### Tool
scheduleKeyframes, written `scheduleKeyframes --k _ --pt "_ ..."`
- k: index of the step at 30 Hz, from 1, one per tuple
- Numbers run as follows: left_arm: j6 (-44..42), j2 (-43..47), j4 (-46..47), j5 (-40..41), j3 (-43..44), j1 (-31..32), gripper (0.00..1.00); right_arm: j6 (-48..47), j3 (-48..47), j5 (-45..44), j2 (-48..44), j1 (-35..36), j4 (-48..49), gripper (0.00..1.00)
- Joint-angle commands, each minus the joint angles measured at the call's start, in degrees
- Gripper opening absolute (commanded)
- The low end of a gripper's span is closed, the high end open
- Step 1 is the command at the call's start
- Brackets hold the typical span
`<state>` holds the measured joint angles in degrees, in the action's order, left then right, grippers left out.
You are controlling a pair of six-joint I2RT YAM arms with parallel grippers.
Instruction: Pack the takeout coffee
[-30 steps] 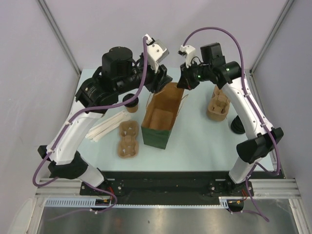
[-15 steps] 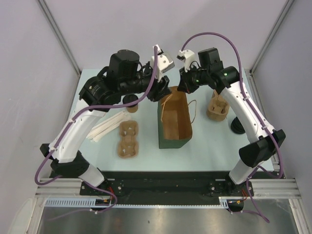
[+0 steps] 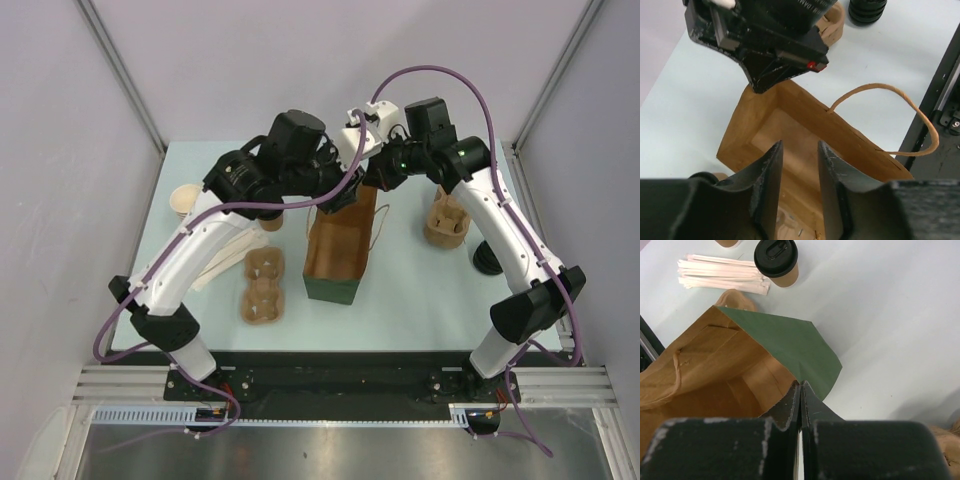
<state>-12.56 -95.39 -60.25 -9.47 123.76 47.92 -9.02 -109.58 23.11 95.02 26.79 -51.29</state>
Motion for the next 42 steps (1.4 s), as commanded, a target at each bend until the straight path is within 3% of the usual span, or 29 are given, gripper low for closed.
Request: scheduleKeyframes --k 1,4,14,18,21,27,42 --pt "-0.19 2.75 -0.14 3.76 -0.98 -0.37 0.35 0.4 -0.46 -0.44 -2.3 0.37 2.33 0.0" --pt "-0.62 3.72 0.4 4.99 -1.6 -0.81 0.3 0.05 -0.46 -0.44 -2.21 0.37 2.33 0.0" --pt "-2.3 3.99 -2.06 7.28 -0.72 -2.65 0.27 -0.39 -0.46 -0.52 -2.21 0.46 2.16 0.0" --pt "-2.48 5.04 -2.5 7.19 -0.72 -3.71 0.09 -0.65 -0.11 -1.58 -2.39 0.46 2.33 0.0" --pt "-0.46 7.06 -2.33 5.53 -3.34 -6.08 0.01 -0.48 1.2 -1.93 -3.17 0.28 2.94 0.0" --pt "5.96 12.16 0.31 1.57 -16.16 -12.14 0.0 -0.12 4.46 -1.49 -4.49 0.02 5.23 0.0" --pt "17.21 8.91 8.12 -17.14 -29.17 -19.09 0.0 -1.53 8.77 -0.79 -5.11 0.02 8.05 0.0"
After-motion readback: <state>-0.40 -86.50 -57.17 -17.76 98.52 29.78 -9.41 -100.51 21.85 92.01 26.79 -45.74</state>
